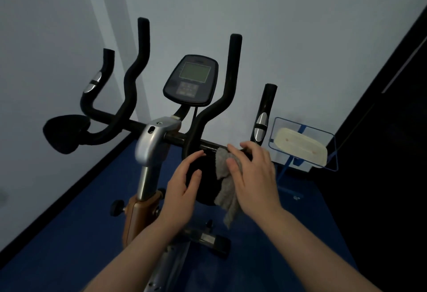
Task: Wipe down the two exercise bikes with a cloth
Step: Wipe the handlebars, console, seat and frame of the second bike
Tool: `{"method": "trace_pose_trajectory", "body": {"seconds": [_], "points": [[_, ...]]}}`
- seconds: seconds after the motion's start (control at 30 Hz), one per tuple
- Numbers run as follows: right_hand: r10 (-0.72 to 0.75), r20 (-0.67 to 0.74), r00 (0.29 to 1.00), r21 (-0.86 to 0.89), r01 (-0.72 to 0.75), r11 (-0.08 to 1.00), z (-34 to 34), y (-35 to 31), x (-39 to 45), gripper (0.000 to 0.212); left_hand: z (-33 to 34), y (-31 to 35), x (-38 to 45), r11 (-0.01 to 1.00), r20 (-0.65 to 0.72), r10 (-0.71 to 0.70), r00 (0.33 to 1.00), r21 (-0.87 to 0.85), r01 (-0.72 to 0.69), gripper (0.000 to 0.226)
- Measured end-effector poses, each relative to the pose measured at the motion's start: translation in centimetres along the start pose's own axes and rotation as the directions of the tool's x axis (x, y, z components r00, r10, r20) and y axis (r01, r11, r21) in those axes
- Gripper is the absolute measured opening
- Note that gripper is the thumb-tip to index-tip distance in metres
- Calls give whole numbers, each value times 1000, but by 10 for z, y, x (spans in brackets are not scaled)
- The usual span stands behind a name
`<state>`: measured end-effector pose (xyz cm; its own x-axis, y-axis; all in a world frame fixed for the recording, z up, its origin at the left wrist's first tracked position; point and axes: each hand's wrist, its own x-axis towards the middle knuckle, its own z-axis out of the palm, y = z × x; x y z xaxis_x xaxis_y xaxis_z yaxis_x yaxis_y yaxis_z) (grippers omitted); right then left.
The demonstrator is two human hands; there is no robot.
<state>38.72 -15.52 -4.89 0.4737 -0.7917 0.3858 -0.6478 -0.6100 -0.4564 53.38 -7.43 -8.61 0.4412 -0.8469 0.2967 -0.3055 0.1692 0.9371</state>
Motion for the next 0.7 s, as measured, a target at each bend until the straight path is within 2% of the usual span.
{"method": "trace_pose_trajectory", "body": {"seconds": [0.07, 0.17, 0.3, 0.47, 0.53, 0.63, 0.7], "points": [[-38, -87, 995, 20, 40, 999, -2, -1, 7, 47, 3, 2, -1, 1000, -27, -21, 999, -12, 21, 39], [-55, -70, 996, 160, 65, 985, -2, -9, 24, 50, 5, 4, -1, 999, -49, -44, 998, -17, 43, 39], [-56, -138, 989, 207, 84, 975, -1, -18, 52, 34, 5, 6, -2, 997, -54, -80, 995, -28, 78, 39], [-51, -97, 994, 213, 71, 975, 5, -21, 67, 34, 5, 14, -4, 986, -34, -126, 991, -111, 122, 37], [-59, -72, 996, 238, 75, 968, 6, -20, 69, 36, 6, 20, -4, 978, -32, -174, 984, -123, 169, 55], [-35, -53, 998, 305, 49, 951, 6, -14, 69, 36, 15, 24, -3, 978, -89, -205, 975, 28, 208, 103], [-22, -37, 999, 324, 33, 945, 7, -8, 67, 35, 19, 25, -2, 974, -126, -207, 970, 71, 217, 113]]}}
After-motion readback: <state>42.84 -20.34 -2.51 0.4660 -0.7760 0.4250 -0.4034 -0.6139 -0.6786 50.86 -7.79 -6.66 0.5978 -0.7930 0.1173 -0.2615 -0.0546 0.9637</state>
